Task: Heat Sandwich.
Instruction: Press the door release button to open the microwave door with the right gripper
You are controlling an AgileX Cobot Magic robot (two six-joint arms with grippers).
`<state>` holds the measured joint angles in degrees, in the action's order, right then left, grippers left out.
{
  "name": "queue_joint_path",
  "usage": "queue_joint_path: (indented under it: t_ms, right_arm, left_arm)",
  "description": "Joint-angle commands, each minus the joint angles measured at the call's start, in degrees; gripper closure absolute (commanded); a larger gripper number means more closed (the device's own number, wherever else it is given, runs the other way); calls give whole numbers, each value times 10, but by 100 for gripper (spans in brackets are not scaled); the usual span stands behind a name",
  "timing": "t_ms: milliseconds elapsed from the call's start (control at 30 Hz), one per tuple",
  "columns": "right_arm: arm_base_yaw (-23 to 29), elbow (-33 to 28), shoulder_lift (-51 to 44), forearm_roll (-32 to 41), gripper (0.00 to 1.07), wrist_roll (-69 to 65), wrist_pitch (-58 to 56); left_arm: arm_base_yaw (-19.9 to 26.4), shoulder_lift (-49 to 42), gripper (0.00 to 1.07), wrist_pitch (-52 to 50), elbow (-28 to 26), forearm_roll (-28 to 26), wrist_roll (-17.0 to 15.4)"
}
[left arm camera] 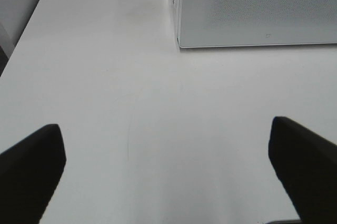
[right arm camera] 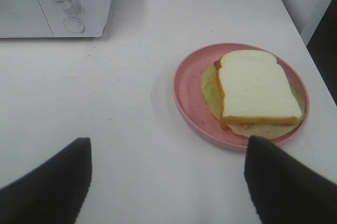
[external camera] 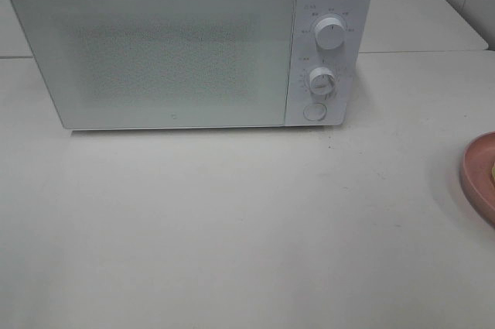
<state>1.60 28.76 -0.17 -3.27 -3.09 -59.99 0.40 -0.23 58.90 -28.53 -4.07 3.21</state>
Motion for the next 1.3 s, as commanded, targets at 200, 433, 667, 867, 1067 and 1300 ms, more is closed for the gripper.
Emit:
queue_joint_path:
  t_ms: [200, 433, 667, 867, 1067, 1300]
  right_arm:
    - [-2, 1, -16, -2, 31, 2, 6]
    - [-2, 2, -16, -2, 31, 2, 6]
    - [-2, 28, -7, -2, 31, 2, 15]
    - [-2, 48, 38, -2, 31, 2, 23]
    - [-2, 49, 113, -2, 31, 2, 66]
    - [-2, 48, 171, -2, 31, 2, 111]
  left_arm:
    - [1, -15, 5, 1, 2, 0, 1]
    - [1, -15, 5, 1, 2, 0, 1]
    - [1, -15, 5, 1, 2, 0, 1]
    - [1, -15, 5, 1, 2, 0, 1]
    - [1, -15, 5, 1, 2, 0, 1]
    - [1, -15, 5, 1, 2, 0, 1]
